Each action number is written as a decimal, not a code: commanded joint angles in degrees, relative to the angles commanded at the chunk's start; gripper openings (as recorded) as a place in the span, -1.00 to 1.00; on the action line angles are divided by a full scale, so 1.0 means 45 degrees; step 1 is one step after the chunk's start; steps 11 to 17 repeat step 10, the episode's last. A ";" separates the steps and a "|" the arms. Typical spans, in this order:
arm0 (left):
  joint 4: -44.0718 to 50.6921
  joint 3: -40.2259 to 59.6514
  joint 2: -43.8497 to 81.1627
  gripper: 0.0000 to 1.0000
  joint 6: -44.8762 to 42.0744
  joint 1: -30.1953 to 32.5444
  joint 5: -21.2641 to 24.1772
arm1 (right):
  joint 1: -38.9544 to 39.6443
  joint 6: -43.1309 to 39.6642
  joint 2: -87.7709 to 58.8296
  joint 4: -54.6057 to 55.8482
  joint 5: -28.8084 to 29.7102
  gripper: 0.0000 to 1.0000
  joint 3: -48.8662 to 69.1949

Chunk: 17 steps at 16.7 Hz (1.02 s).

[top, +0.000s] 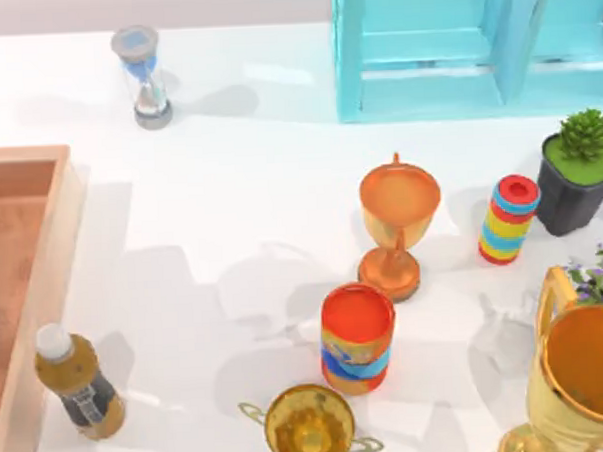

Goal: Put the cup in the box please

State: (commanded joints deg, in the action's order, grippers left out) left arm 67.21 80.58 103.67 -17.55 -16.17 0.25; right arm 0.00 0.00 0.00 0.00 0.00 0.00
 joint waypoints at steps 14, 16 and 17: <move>0.0000 0.0000 0.0000 1.00 0.0000 0.0000 0.0000 | 0.0000 0.0000 0.0000 0.0000 0.0000 1.00 0.0000; 0.0000 0.0000 0.0000 1.00 0.0000 0.0000 0.0000 | 0.0000 0.0000 0.0000 0.0000 0.0000 1.00 0.0000; 0.0000 0.0000 0.0000 1.00 0.0000 0.0000 0.0000 | 0.0000 0.0000 0.0000 0.0000 0.0000 1.00 0.0000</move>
